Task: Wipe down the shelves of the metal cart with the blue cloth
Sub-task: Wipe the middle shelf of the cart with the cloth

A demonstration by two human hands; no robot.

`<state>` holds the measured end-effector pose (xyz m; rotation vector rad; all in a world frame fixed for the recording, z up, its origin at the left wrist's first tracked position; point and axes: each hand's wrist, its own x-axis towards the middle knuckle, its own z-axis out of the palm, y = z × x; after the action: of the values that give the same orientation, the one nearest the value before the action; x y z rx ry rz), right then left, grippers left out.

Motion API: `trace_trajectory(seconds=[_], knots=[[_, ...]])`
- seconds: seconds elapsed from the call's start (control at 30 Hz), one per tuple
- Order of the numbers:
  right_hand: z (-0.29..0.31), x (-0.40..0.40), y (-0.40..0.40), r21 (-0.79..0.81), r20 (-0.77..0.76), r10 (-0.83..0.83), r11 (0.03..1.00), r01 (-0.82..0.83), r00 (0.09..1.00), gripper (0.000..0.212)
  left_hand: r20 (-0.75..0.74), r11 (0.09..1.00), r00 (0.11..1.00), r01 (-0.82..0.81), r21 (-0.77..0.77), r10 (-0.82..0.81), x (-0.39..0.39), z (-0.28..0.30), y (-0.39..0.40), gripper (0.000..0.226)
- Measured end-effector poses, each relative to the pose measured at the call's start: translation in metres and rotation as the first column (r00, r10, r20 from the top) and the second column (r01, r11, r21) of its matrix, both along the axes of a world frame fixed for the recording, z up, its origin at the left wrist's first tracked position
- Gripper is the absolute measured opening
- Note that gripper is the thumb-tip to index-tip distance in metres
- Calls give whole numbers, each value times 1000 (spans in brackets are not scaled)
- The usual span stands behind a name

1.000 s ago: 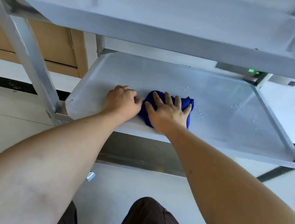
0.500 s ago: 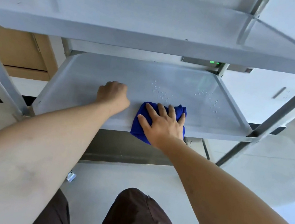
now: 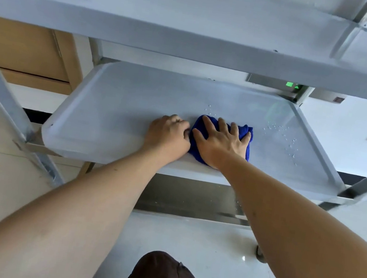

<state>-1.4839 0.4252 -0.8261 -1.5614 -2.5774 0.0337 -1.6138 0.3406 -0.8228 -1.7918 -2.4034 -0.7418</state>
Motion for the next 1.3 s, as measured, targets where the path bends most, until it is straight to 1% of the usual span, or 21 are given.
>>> trace_trajectory(seconds=[0.13,0.23,0.37,0.5,0.53,0.63,0.7,0.87,1.07,1.13,1.3], knots=[[3,-21,29,5,20,-16,1000,16,1000,62,-20,999,1000,13,37,-12,0,-1,-3,15],[6,-42,57,-5,3,-46,999,46,999,58,-34,999,999,-6,53,8,2,-2,-3,15],[6,-70,97,-23,-7,-62,998,62,998,61,-45,998,999,-13,55,15,1,-5,-1,23],[8,-92,139,-50,0,-117,992,117,993,64,-51,998,998,-24,55,26,2,-9,0,14],[8,-98,147,-54,-1,-135,989,135,991,64,-58,997,998,-33,65,37,2,-11,0,15],[13,-110,167,-60,-1,-167,984,166,986,64,-57,995,997,-50,85,55,1,-15,1,27],[14,-114,173,-54,3,-166,985,166,986,65,-45,996,997,-51,80,55,0,-14,4,28],[14,-114,170,-56,19,-142,988,143,990,65,-12,998,998,-58,35,58,1,-10,6,14],[11,-94,142,-54,-4,-88,995,88,996,64,-39,1000,999,-27,7,27,0,-7,6,33],[9,-84,128,-43,-8,-68,997,67,998,64,-35,1000,999,-20,6,20,-1,-6,5,34],[5,-53,82,-15,-34,-38,999,38,999,63,13,999,999,-32,24,31,-2,-3,4,27]])
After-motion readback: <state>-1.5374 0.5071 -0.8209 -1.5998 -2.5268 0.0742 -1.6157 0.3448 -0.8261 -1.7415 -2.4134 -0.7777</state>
